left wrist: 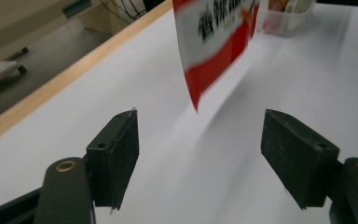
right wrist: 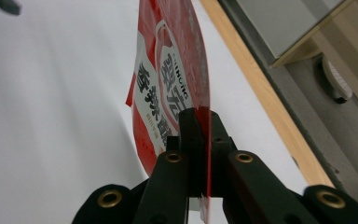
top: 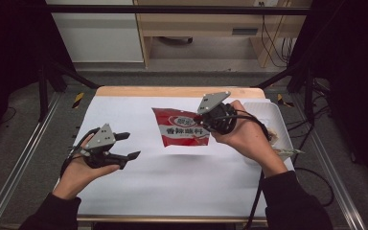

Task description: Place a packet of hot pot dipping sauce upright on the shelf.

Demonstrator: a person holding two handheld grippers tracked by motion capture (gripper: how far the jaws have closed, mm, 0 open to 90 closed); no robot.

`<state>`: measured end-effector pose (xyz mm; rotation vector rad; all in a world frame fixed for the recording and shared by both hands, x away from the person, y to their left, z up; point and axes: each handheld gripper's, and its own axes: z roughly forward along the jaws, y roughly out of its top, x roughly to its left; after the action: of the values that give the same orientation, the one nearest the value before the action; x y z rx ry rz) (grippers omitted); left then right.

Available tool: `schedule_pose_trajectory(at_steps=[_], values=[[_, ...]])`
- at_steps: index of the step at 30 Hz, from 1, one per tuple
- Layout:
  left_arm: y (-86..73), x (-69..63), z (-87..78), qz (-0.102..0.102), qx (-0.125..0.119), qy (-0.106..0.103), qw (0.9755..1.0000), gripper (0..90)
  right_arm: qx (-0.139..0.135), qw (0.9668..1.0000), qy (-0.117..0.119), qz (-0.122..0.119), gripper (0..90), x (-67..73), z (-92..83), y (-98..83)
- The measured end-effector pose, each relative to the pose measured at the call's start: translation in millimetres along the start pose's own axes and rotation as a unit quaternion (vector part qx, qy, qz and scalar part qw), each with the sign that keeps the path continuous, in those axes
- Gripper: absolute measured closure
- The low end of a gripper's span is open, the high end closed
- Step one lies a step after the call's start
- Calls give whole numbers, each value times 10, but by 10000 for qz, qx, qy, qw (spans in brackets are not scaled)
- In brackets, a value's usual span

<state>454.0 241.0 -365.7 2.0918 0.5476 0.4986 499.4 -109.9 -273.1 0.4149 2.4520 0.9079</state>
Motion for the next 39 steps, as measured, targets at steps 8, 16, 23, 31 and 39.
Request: schedule_pose_trajectory(at_steps=[8, 16, 23, 31, 39], values=[[-628, -114, -67, -322, 333, -18, 9989, 190, -123, 9992, -318, 207, 897, -284, -189, 46], [-861, -114, -151, -589, 287, 201, 9976, 93, -80, 9986, -422, 320, 897, -452, -260, 63], [-938, -109, -103, -702, 258, 498, 9960, 86, -132, 9977, -525, 414, 897, -564, -310, 75], [-975, -41, -163, -800, 180, 650, 9945, 81, -164, 9964, -623, 560, 897, -730, -346, 36], [-1045, -23, -223, -866, 137, 798, 9929, 79, -175, 9933, -836, 777, 898, -918, -387, -100]])
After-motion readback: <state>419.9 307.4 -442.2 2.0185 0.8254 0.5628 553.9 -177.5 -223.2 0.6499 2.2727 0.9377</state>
